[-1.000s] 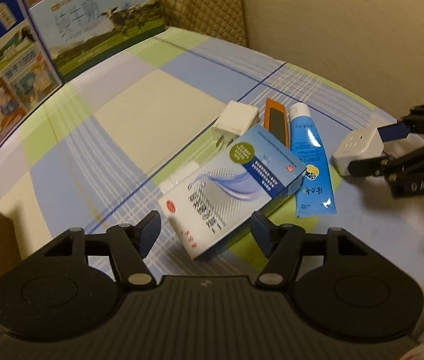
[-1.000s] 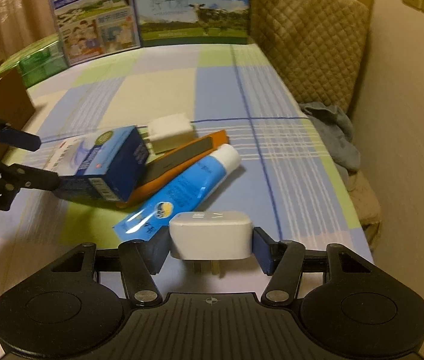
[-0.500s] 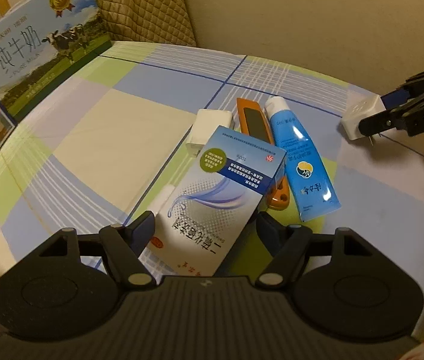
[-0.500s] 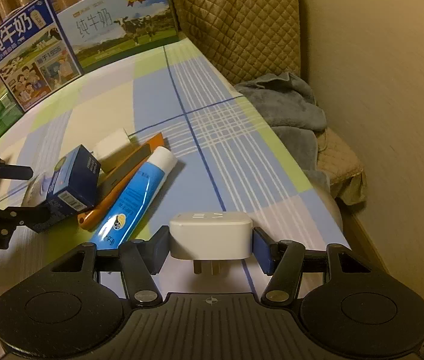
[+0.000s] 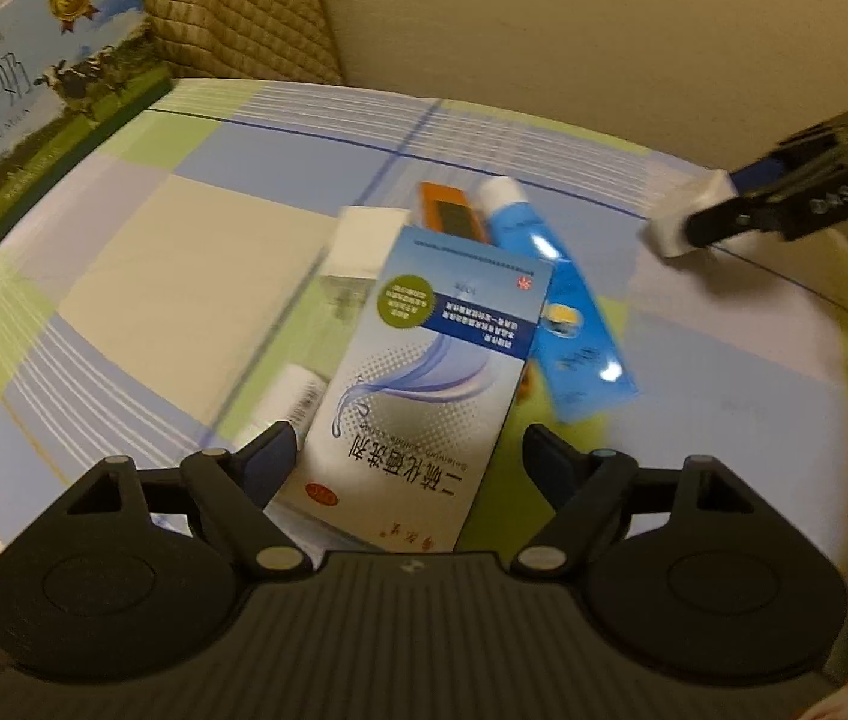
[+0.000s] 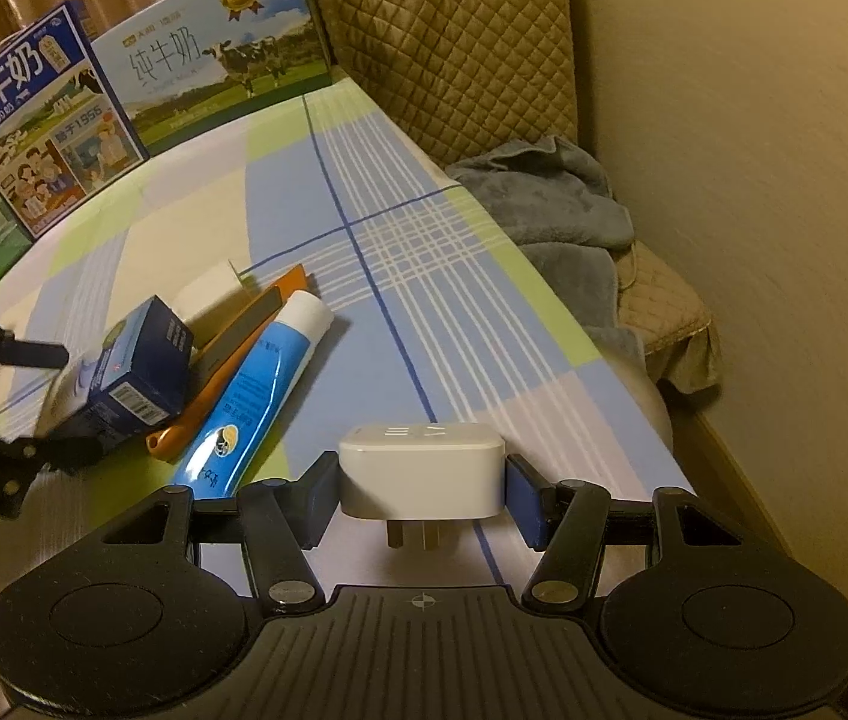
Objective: Organize rigid objects
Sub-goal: 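Grasp the white-and-blue medicine box with the left tool while the right tool holds the plug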
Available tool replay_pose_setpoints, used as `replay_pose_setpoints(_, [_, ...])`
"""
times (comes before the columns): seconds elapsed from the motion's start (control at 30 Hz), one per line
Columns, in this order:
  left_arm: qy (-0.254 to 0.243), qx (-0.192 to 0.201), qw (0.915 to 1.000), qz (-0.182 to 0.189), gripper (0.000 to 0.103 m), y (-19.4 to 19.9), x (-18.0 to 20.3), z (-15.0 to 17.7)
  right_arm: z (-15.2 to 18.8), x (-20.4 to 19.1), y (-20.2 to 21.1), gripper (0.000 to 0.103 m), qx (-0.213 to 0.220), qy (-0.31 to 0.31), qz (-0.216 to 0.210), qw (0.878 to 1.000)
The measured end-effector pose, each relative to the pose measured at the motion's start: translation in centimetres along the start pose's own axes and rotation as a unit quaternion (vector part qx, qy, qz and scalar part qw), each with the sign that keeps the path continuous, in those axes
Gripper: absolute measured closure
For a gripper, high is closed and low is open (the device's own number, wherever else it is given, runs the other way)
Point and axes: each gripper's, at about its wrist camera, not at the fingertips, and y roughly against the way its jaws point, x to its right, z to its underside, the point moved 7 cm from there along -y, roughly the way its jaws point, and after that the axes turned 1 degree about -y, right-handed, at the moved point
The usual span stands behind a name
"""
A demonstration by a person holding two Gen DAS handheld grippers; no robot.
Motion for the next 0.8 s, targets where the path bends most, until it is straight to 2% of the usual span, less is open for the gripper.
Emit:
replay_pose_setpoints(0.07, [0.004, -0.003, 1.0000, 0.000, 0.026, 0.4, 0.9, 0.5, 0.0, 0.0, 0.0, 0.048, 0.000, 0.000, 0.000, 1.000])
replay_pose_setpoints(0.17, [0.037, -0.002, 0.9993, 0.005, 0.026, 1.0, 1.8, 1.1, 0.2, -0.1, 0.1, 0.048, -0.002, 0.001, -0.002, 1.000])
replay_pose_setpoints(0.3, [0.105, -0.021, 0.9940, 0.026, 0.037, 1.2, 3.2, 1.9, 0.4, -0.2, 0.3, 0.048, -0.005, 0.007, -0.005, 1.000])
replay_pose_setpoints(0.5, [0.160, -0.027, 0.9865, 0.017, 0.036, 1.2, 4.8, 2.1, 1.0, -0.1, 0.8, 0.048, -0.009, 0.016, -0.006, 1.000])
replay_pose_setpoints(0.53, [0.169, -0.026, 0.9852, 0.013, 0.032, 1.3, 4.7, 1.9, 1.1, 0.0, 0.9, 0.048, -0.009, 0.017, -0.006, 1.000])
replay_pose_setpoints(0.8, [0.220, -0.036, 0.9745, -0.025, 0.028, 0.6, 2.8, 0.0, 1.7, 0.1, 1.3, 0.048, -0.009, 0.016, -0.011, 1.000])
